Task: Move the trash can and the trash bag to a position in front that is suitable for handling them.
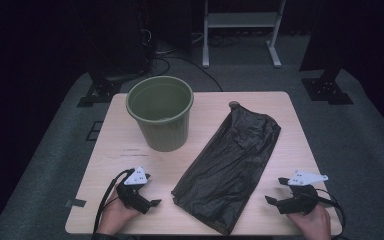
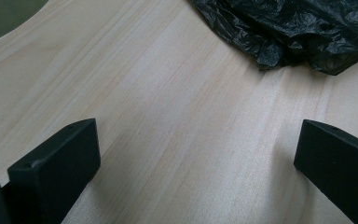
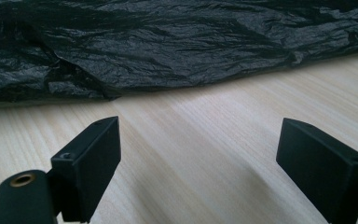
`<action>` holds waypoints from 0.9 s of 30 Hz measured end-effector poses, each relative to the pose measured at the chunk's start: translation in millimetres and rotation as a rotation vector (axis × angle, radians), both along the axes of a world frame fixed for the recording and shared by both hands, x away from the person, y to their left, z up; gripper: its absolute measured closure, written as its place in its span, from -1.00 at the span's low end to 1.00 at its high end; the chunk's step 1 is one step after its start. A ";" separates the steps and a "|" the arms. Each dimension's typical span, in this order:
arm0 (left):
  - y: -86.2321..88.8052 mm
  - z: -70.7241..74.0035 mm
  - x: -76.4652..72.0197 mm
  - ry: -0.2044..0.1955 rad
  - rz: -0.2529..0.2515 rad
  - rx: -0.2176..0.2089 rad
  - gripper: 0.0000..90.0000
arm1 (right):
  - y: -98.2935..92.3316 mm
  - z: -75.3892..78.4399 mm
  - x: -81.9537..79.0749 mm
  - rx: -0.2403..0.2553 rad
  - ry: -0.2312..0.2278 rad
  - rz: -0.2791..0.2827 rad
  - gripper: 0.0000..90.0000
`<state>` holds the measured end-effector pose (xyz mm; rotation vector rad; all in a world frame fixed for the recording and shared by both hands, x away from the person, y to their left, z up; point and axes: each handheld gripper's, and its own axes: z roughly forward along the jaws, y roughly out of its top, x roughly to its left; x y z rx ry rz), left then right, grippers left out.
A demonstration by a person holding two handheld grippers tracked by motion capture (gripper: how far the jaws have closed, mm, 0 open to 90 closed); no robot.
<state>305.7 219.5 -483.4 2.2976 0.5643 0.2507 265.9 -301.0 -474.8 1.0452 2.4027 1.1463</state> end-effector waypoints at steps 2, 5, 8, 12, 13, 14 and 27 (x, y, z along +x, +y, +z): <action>0.0 0.0 0.0 0.000 0.000 0.000 -1.00 | 1.4 0.8 0.4 -0.009 -0.001 0.001 -0.73; 0.0 0.0 0.0 -0.001 0.001 0.000 -1.00 | 7.2 4.3 0.4 0.000 -0.005 0.005 -0.73; 0.0 0.0 -0.1 0.000 0.001 -0.001 -1.00 | 16.2 8.8 0.4 0.011 -0.010 0.024 -0.73; 0.0 0.0 0.0 -0.001 0.000 0.000 -1.00 | 29.9 13.9 4.3 0.002 -0.014 0.042 -0.73; 0.0 0.0 0.0 0.000 0.000 0.000 -1.00 | 32.9 14.4 5.5 0.006 -0.014 0.048 -0.73; 0.0 0.0 0.0 0.000 0.000 0.000 -1.00 | 36.5 14.9 7.1 0.007 -0.007 0.052 -0.73; 0.0 0.0 -0.1 0.000 0.001 0.000 -1.00 | 68.3 5.1 18.8 -0.038 0.017 0.114 -0.47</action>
